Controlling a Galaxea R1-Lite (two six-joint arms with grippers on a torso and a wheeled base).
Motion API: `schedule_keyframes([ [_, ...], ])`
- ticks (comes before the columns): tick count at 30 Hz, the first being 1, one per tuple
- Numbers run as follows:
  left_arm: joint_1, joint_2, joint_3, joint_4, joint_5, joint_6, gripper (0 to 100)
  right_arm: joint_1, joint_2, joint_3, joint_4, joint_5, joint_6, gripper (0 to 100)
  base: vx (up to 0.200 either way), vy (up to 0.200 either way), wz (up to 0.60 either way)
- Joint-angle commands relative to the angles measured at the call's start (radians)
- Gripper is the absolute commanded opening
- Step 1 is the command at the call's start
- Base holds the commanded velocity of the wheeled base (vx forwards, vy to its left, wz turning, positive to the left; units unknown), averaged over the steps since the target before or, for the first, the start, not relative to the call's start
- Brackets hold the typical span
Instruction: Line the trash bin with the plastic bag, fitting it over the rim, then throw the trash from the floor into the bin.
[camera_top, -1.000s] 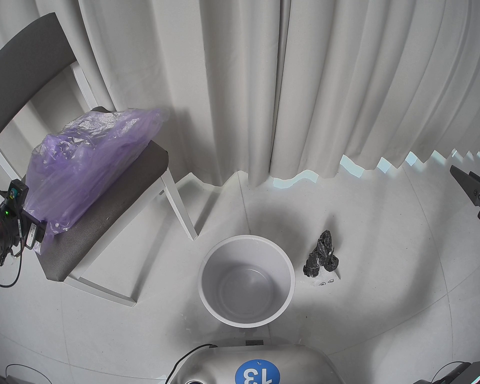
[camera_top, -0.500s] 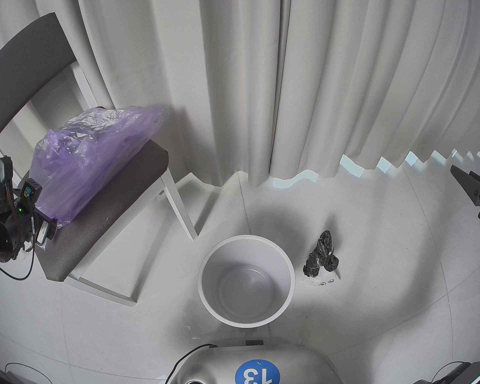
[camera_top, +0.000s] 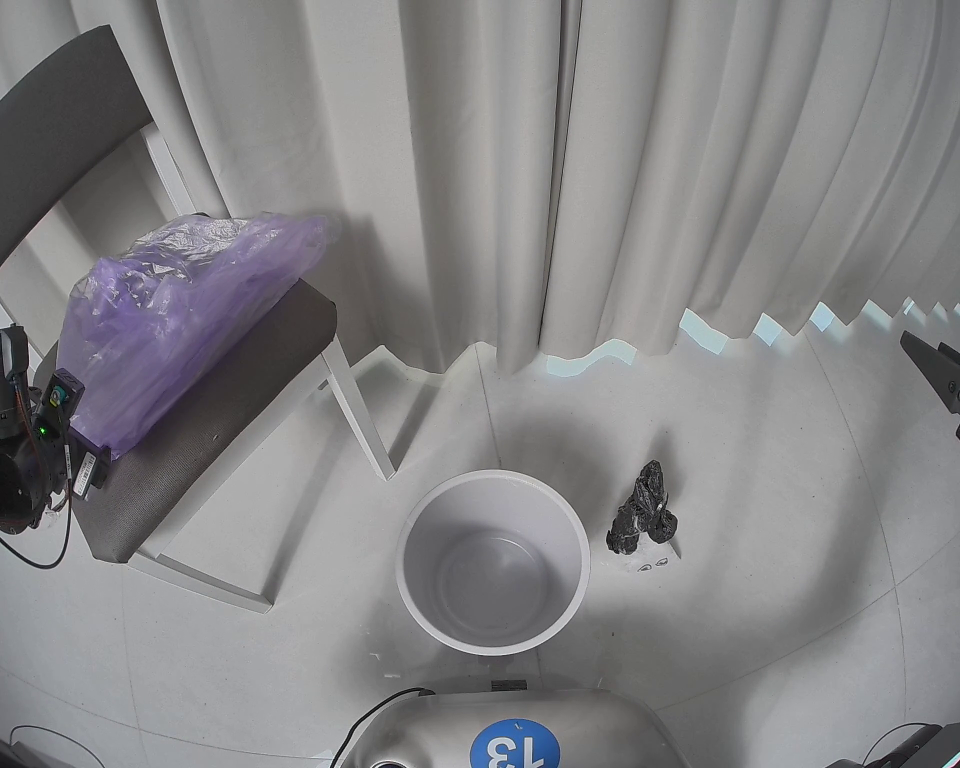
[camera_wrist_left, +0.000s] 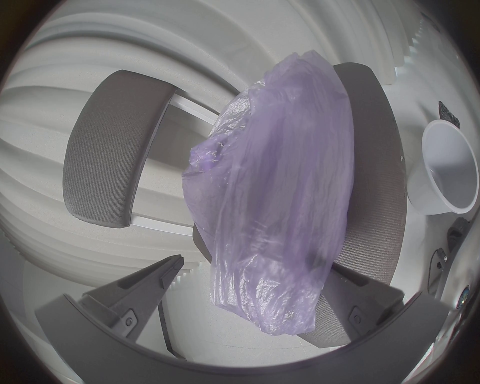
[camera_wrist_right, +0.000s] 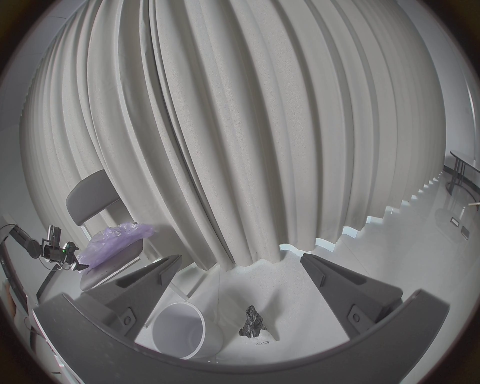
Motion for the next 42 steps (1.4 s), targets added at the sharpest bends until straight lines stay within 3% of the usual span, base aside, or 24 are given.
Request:
schedule_keyframes([
  [1, 0.003, 0.014, -0.001, -0.035, 0.003, 0.000, 100, 0.001, -0.004, -0.002, -0.001, 0.000, 0.001, 100, 0.000, 0.000, 0.00],
  [19, 0.004, -0.081, 0.011, -0.044, 0.011, 0.000, 100, 0.001, -0.007, -0.001, -0.001, 0.000, 0.001, 100, 0.000, 0.000, 0.00],
  [42, 0.029, -0.061, -0.004, -0.050, 0.009, -0.003, 100, 0.002, 0.005, 0.007, -0.008, 0.000, 0.001, 100, 0.000, 0.000, 0.00],
])
